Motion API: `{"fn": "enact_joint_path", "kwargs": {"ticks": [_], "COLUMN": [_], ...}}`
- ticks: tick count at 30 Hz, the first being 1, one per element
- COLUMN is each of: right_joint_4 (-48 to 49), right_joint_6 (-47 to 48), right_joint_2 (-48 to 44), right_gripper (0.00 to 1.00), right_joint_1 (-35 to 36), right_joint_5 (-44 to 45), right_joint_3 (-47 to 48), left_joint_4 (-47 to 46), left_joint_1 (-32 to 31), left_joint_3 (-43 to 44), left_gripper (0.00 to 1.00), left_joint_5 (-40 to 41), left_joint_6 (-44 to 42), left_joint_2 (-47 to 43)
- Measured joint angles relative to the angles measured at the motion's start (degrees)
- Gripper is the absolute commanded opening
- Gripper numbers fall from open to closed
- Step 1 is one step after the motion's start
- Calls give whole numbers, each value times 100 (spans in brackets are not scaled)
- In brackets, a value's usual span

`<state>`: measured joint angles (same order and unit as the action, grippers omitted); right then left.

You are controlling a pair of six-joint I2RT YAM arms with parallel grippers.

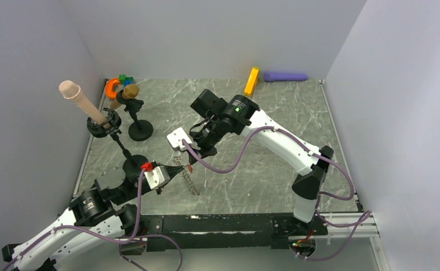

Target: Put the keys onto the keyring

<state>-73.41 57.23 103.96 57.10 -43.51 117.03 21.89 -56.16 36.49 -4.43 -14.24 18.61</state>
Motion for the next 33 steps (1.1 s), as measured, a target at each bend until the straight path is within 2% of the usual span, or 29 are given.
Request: {"fn": "enact_joint_path", "kwargs": {"ticks": [33], "right_joint_4": [105], "right_joint_6": [-59], "right_joint_2": [2], "right_gripper": [0], "right_joint_1": [0], "right_joint_5": [20], "right_joint_3": [0], "left_joint_4": [-11], "left_joint_1": [0], "left_joint_3": [-70], "left_gripper": [0], "left_joint_5": [15], "left_joint_6": [70], "left_joint_2": [-50]}}
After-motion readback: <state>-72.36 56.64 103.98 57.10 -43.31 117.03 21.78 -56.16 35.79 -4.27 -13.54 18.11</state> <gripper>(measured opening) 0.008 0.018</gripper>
